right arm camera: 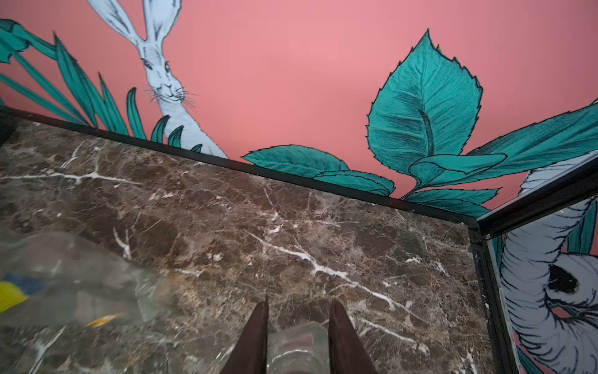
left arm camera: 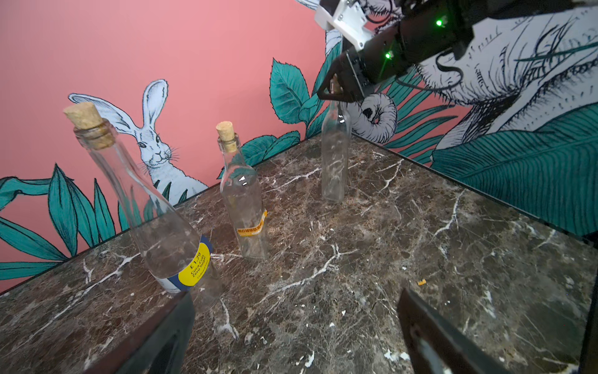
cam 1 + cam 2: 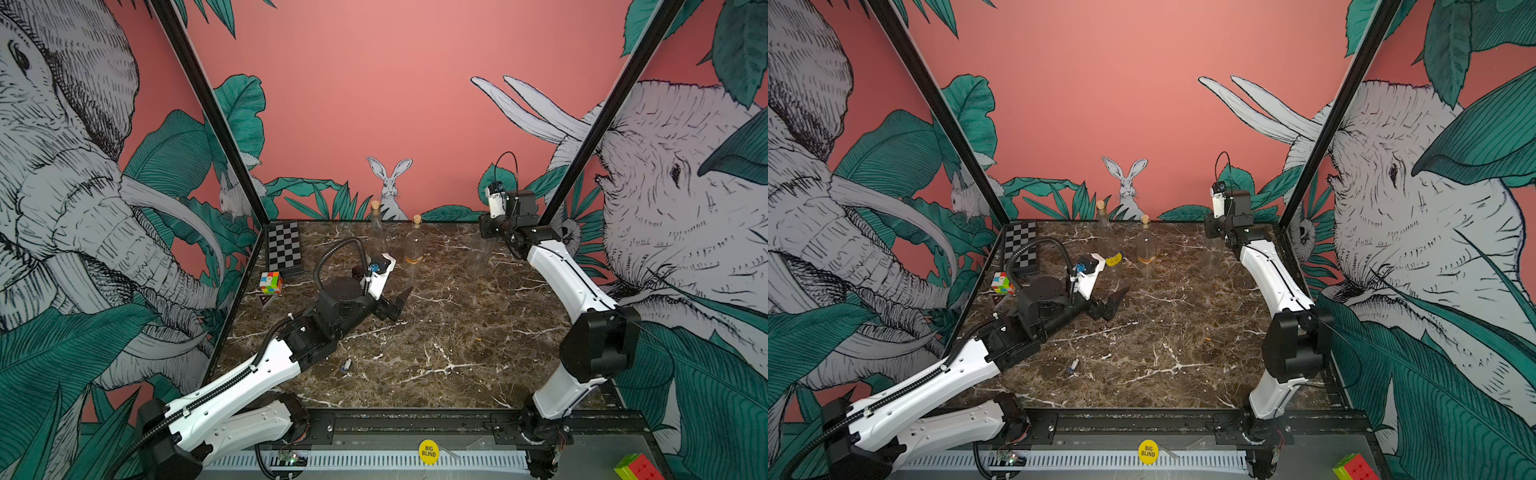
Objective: Remove the label from the bottle
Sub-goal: Place the bottle at the center of the board.
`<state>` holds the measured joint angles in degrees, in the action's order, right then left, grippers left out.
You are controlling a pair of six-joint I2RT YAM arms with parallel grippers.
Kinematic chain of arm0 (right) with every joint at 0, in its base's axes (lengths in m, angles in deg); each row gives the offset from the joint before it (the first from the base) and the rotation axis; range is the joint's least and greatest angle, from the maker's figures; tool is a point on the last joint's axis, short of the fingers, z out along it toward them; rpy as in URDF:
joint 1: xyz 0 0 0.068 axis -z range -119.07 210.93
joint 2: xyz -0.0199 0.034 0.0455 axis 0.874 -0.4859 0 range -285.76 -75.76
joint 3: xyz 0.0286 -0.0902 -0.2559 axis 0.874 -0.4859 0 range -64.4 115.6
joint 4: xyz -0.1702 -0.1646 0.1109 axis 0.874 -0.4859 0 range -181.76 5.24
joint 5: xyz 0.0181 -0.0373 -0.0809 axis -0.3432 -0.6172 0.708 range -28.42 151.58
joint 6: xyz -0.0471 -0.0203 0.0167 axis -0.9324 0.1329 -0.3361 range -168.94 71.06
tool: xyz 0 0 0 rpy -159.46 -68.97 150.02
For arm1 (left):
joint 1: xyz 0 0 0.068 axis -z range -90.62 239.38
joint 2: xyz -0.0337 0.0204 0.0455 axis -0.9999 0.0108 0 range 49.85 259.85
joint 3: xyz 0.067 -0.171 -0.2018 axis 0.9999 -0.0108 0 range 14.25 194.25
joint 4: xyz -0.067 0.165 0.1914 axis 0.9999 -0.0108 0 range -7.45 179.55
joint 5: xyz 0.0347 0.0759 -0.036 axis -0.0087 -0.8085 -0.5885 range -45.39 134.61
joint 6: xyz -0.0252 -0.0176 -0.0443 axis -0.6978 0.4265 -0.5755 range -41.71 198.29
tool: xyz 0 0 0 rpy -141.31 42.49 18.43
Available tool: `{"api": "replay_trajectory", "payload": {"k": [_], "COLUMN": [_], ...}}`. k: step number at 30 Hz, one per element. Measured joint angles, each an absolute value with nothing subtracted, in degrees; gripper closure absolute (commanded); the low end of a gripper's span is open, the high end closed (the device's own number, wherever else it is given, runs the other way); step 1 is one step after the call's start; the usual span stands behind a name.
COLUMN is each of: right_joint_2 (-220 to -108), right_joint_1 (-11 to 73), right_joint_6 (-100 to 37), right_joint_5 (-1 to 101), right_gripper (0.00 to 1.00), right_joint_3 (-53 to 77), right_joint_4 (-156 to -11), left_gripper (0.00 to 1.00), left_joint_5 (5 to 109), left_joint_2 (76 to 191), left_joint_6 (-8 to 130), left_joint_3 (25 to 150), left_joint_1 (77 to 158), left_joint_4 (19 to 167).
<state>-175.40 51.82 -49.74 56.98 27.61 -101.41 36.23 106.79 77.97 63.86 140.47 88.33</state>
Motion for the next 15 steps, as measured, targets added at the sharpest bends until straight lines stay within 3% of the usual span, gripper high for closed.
{"api": "replay_trajectory", "payload": {"k": [15], "right_joint_2": [-182.7], "right_joint_1": [52.4], "right_joint_6": [-43.9], "right_joint_5": [59.8], "right_gripper": [1.0], "right_joint_3": [31.3], "right_joint_4": [-96.3], "left_gripper": [0.01], "left_joint_5": [37.1], "left_joint_2": [112.1], "left_joint_6": [78.5], "left_joint_3": [63.2], "left_joint_1": [140.5], "left_joint_4": [91.2]}}
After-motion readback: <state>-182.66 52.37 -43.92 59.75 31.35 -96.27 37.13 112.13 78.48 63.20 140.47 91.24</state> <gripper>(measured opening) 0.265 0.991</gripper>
